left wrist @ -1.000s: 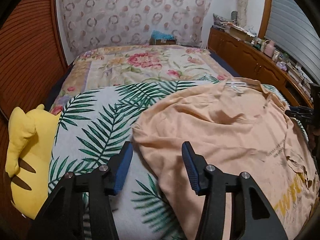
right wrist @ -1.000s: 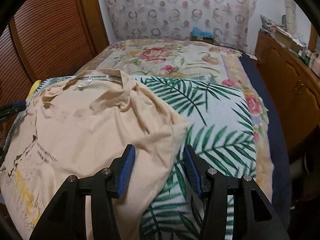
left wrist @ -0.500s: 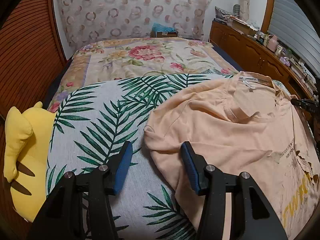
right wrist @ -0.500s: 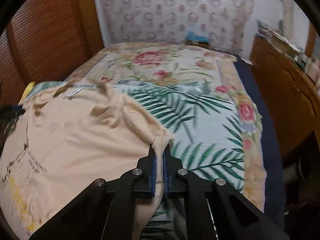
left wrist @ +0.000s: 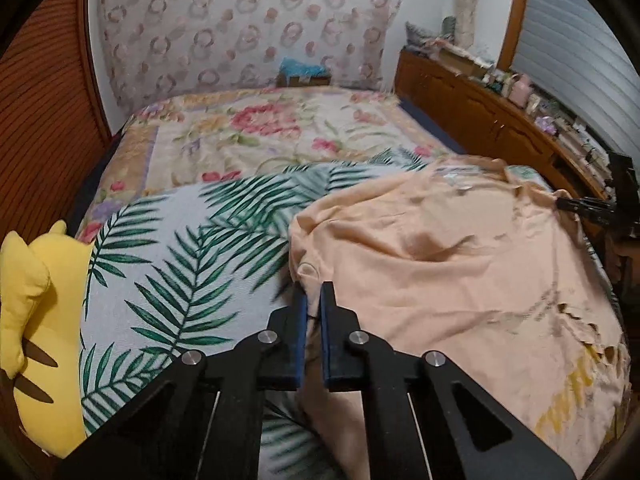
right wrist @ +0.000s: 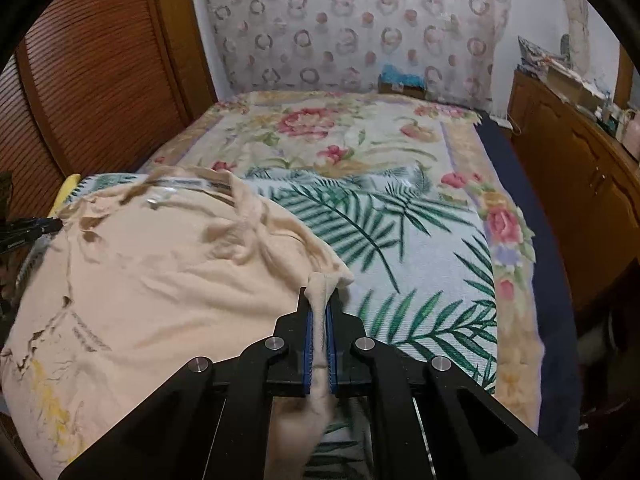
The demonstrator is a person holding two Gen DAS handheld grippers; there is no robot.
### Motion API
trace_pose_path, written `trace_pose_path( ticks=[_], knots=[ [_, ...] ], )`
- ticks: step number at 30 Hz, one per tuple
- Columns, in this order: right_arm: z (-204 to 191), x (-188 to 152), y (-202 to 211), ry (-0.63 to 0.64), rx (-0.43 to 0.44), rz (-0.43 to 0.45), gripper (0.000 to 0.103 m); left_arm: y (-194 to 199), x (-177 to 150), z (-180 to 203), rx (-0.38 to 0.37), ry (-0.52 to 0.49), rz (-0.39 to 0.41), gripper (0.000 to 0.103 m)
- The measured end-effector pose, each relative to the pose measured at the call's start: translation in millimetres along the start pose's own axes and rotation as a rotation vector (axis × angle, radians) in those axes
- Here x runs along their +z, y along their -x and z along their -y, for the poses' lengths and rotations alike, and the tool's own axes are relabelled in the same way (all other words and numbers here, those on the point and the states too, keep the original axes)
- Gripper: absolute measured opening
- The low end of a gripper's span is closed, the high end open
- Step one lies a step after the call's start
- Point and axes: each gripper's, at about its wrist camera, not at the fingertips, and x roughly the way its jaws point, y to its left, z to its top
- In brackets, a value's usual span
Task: Fold small clothes
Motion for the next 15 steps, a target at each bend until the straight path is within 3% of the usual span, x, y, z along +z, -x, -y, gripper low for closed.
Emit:
trace_pose_path(
  ticks=[8, 15],
  knots=[
    [-29, -5, 66, 0.048, 0.044, 0.116, 0.005, 77, -12, 34, -0.048, -0.025, 0.142, 0.006],
    [-41, -45, 125, 0.063, 0.071, 0.169, 0.005, 129, -48, 52, -0.052, -0.063, 0.198, 0.006]
  ],
)
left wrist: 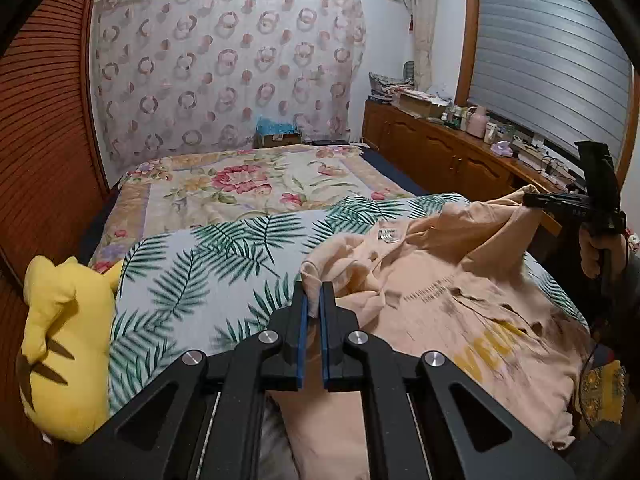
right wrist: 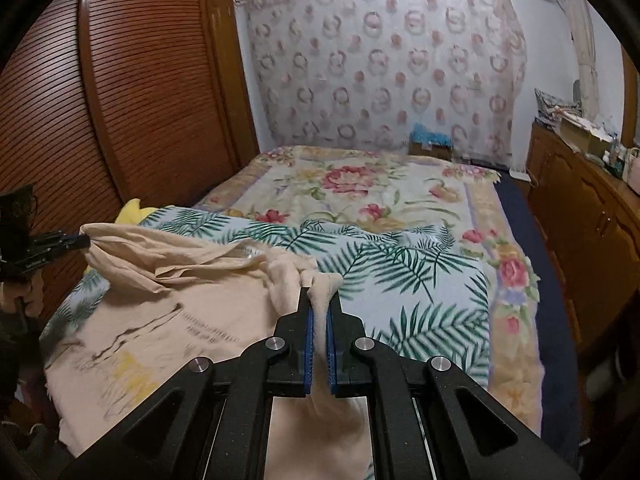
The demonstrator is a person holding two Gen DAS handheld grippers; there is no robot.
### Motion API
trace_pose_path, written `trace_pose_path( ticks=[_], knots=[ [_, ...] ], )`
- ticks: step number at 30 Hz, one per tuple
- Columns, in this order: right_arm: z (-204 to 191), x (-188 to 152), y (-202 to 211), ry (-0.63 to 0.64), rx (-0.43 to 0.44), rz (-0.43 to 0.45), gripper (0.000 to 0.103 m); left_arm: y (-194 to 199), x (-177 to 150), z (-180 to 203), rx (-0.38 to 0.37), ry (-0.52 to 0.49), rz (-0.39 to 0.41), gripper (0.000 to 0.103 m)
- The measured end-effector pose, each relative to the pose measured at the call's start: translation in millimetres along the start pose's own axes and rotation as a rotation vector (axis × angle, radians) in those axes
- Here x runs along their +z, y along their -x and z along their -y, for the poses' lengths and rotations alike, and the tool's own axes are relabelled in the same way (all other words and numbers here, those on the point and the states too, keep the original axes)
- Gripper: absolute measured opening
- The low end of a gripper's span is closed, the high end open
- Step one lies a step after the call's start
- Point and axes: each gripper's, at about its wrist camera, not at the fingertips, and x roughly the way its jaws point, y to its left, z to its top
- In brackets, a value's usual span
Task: Fold small clothes
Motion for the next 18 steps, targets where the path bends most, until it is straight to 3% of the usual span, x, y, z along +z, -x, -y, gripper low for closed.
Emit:
trace_pose_path(
  ticks=[7, 18],
  knots=[
    [-14, -32, 53, 0.007, -0.013, 0.017, 0.005, 47, -29, 14, 0.009, -0.003, 0.036, 0.006],
    [-39, -84, 120, -0.013, 0.017, 0.019, 0.005, 98, -75, 38, 0.002, 0.012, 0.021, 0.006]
  ],
)
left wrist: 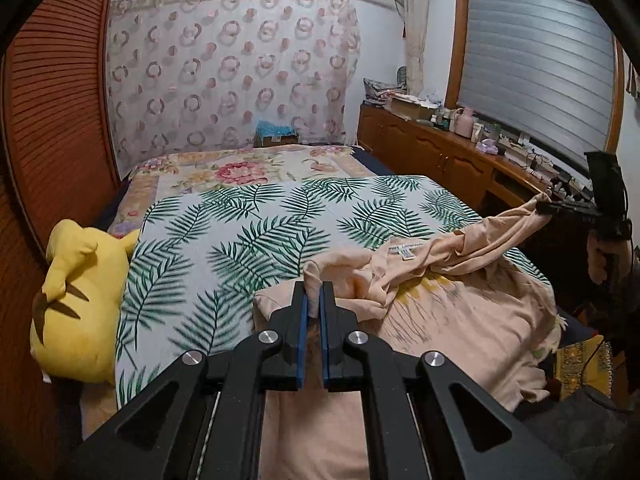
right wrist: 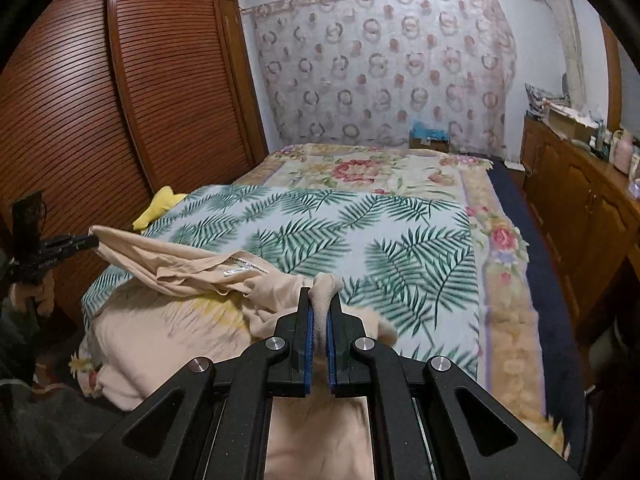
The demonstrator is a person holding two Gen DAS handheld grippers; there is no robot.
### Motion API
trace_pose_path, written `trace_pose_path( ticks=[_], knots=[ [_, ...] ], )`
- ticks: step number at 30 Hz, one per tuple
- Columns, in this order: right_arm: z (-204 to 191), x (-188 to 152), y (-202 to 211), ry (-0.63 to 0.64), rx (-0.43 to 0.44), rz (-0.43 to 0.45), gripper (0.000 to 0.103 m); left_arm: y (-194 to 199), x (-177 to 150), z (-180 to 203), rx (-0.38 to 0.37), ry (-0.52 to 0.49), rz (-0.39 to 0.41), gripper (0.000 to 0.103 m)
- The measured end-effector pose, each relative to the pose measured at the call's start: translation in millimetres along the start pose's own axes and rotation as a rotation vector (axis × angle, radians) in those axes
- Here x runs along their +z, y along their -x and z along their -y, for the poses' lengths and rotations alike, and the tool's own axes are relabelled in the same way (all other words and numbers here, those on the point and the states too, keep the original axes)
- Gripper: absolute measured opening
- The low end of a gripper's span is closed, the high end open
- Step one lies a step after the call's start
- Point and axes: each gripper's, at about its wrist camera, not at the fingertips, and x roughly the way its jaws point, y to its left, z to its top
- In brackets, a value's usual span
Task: Fold small clothes
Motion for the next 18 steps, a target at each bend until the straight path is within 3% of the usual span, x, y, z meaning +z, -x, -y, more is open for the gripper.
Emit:
trace_pose_path(
  ticks=[9, 14, 18],
  knots=[
    [-3, -22, 26, -0.032, -0.018, -0.029, 0.005, 20, -31, -4, 0.015, 0.037, -0.044, 0.006],
    [-4, -34, 13, -0.057, -0.026, -0.107, 0.005, 10, -41, -11, 0.016, 0.072, -0.071, 0.006],
    [-7, -24, 9, -0.058, -0.038, -0.093, 0.005, 11, -38, -13, 0.009, 0.074, -0.064, 0.006]
  ],
)
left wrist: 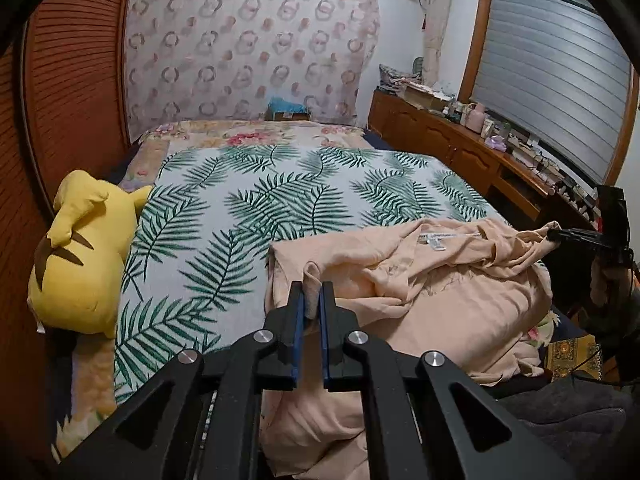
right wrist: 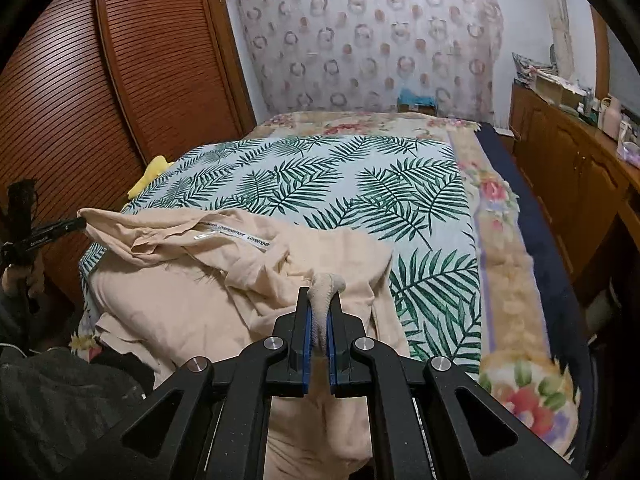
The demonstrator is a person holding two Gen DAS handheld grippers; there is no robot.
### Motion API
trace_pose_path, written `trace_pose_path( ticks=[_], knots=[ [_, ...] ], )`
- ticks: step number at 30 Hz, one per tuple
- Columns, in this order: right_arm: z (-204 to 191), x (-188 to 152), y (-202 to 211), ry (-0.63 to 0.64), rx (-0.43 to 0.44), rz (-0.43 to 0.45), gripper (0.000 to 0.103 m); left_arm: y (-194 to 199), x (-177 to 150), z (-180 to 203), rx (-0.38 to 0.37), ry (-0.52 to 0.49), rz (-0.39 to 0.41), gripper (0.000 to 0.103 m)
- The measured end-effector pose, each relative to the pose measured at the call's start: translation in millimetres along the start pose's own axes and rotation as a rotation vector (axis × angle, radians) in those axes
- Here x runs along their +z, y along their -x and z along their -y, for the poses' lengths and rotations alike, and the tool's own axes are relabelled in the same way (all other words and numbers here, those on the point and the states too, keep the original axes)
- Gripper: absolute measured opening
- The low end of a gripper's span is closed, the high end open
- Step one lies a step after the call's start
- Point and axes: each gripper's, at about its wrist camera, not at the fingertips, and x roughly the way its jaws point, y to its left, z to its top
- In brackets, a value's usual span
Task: Fold small clothes
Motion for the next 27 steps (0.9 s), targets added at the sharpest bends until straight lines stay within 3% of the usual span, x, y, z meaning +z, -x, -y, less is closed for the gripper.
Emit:
trace_pose_path(
  ticks=[1, 6, 10, 11, 14, 27],
  knots=[
    [-2, 3, 3, 0.01, -0.005, 0.015, 0.007, 2, 1, 1, 0.005, -0.008, 0.007, 0.007],
    [-9, 26, 6, 0.04, -0.031, 0.057, 0.023, 5, 16, -2, 0.018, -0.008, 0.048, 0.038],
    [-9, 37, -14, 0.062, -0.048, 0.043, 0.036, -7, 28, -7, 0.015, -0.01, 0.044, 0.05],
    [-7, 39, -21, 0.065, -0.052, 0.034, 0.04, -13, 30, -8, 0.018, -0.014, 0.034, 0.059],
    [-1, 44, -45, 0.058, -0.065, -0.003, 0.048, -30, 36, -11, 0.016, -0.026, 0.014, 0.074],
    [22, 46, -121, -0.001, -0.078, -0.15, 0.048, -110, 35, -30, 0.105, -0.037, -0.123, 0.074]
  ],
)
